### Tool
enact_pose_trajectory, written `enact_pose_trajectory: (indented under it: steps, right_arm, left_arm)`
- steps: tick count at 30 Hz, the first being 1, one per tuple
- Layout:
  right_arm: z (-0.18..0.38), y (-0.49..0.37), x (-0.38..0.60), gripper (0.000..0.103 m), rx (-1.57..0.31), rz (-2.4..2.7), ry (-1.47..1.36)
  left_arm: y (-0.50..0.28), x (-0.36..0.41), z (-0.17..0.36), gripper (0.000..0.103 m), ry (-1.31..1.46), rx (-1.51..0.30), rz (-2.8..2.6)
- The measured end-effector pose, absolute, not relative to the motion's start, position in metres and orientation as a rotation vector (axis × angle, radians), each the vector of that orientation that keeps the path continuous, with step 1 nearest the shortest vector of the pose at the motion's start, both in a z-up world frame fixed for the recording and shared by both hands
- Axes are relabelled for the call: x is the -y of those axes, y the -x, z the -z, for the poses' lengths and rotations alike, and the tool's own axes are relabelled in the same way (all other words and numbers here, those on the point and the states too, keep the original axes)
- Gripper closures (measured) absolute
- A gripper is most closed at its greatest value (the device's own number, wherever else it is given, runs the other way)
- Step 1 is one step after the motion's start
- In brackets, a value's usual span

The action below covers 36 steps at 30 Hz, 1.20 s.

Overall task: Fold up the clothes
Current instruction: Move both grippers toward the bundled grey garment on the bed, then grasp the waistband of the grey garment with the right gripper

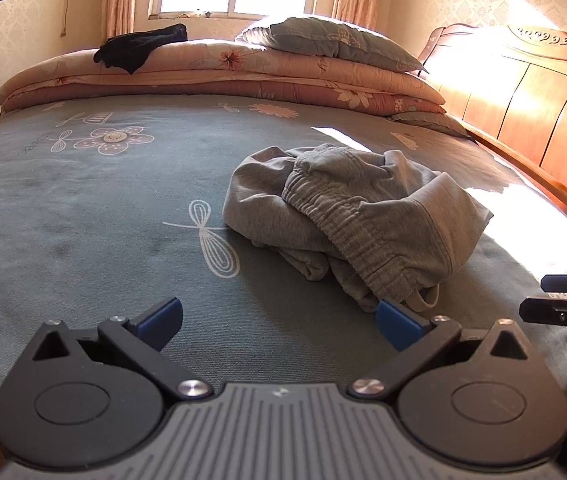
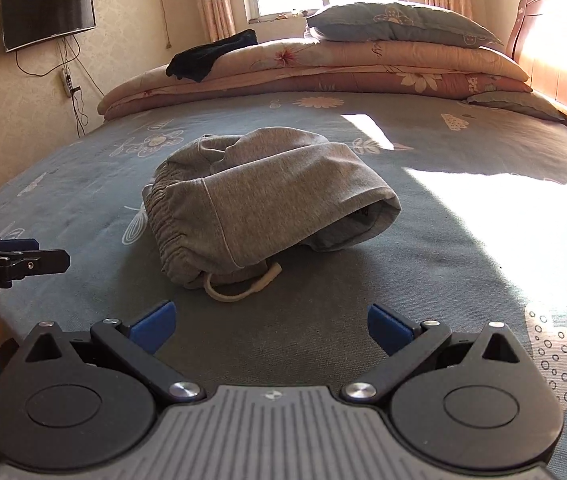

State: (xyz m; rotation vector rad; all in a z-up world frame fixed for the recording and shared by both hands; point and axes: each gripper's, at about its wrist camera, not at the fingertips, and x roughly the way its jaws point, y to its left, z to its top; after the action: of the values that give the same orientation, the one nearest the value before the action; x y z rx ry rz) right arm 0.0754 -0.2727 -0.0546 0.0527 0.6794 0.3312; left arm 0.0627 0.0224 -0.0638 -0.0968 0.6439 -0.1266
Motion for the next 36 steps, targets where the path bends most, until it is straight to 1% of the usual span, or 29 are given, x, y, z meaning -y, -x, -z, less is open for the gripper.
enact_pose_trajectory:
  steps: [4, 11, 21, 23, 24, 25, 26, 27, 30, 33, 36]
  right_arm:
    - [0.055, -0.077, 0.26, 0.0, -0.712, -0.298, 0.033]
    - [0.042, -0.078, 0.239, 0.0, -0.673, -0.327, 0.159]
    - [0.043, -0.081, 0.209, 0.0, -0.669, -0.368, 0.382]
    - [0.044, -0.084, 0.203, 0.005, -0.661, -0.377, 0.448]
    - [0.045, -0.086, 0.199, 0.017, -0.662, -0.384, 0.484]
    - [0.046, -0.088, 0.196, 0.024, -0.668, -0.384, 0.517]
    - [0.048, -0.092, 0.193, 0.025, -0.671, -0.386, 0.547]
    - [0.049, -0.095, 0.191, 0.029, -0.674, -0.396, 0.569]
    - [0.052, -0.099, 0.183, 0.03, -0.646, -0.41, 0.659]
    - [0.06, -0.099, 0.169, 0.035, -0.587, -0.408, 0.814]
    - [0.074, -0.096, 0.157, 0.035, -0.516, -0.424, 0.998]
  left_arm:
    - [-0.062, -0.031, 0.065, 0.0, 0.103, -0.638, 0.103]
    - [-0.063, -0.037, 0.061, 0.0, 0.113, -0.639, 0.099]
    - [-0.061, -0.042, 0.062, 0.0, 0.071, -0.631, 0.088]
    - [-0.061, -0.043, 0.062, 0.0, 0.062, -0.634, 0.082]
    - [-0.061, -0.043, 0.062, 0.0, 0.057, -0.636, 0.079]
    - [-0.06, -0.043, 0.062, 0.0, 0.052, -0.636, 0.076]
    - [-0.06, -0.044, 0.062, 0.0, 0.047, -0.632, 0.074]
    - [-0.059, -0.045, 0.061, 0.0, 0.043, -0.627, 0.071]
    - [-0.056, -0.047, 0.061, 0.0, 0.028, -0.615, 0.065]
    - [-0.055, -0.051, 0.061, 0.0, 0.011, -0.619, 0.06]
    - [-0.056, -0.055, 0.063, 0.0, 0.004, -0.626, 0.053]
